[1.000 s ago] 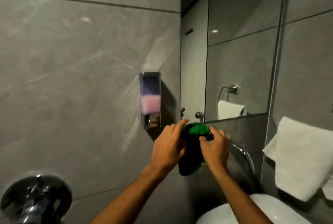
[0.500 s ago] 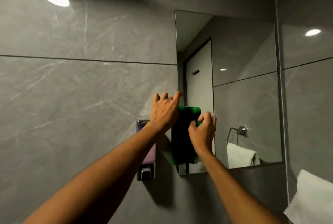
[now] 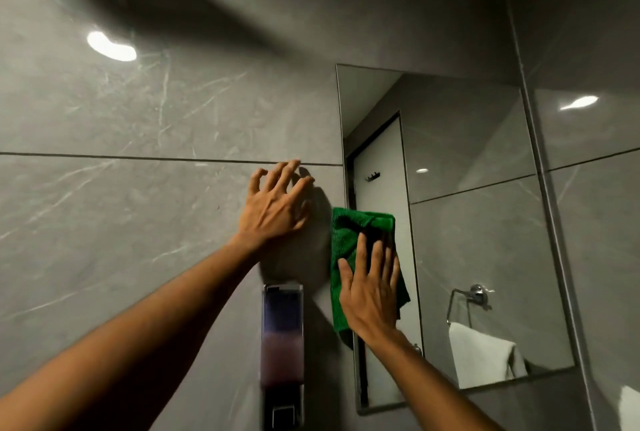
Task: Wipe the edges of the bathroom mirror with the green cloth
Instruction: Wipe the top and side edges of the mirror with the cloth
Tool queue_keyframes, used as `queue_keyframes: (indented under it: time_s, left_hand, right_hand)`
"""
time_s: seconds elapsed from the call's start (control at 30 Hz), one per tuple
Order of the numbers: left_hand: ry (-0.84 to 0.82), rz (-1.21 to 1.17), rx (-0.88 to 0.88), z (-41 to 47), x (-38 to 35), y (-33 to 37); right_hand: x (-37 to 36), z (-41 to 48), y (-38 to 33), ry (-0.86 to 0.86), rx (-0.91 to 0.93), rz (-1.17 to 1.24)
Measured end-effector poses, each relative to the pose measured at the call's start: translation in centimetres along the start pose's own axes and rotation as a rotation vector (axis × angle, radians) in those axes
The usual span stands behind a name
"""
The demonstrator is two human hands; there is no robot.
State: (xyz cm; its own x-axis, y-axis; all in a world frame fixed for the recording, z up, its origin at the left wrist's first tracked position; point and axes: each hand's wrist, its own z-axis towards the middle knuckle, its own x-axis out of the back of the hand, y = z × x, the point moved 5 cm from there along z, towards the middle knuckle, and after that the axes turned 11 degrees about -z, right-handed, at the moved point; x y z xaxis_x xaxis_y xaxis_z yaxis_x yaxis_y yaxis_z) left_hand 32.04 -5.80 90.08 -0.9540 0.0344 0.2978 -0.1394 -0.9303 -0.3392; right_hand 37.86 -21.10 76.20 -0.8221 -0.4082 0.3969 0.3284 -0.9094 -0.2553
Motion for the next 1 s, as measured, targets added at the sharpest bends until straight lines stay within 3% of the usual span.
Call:
queue_keyframes:
  time_s: [0.33,0.77,1.0]
  left_hand:
    - [0.145,0.1,0.044,0.1,-1.4,-1.7]
    - [0.188,0.078,0.071,4.2,-2.0,-0.6]
    - [0.164,0.097,0.079,4.1,-1.9,-0.6]
  right_hand:
    - [5.8,14.2,-3.8,0.3,0.065,-0.04]
    - [11.0,27.7,-6.7,0.284,0.119,-0.068]
    - [12.8,28.2,-7.7,0.576,0.24,-0.307]
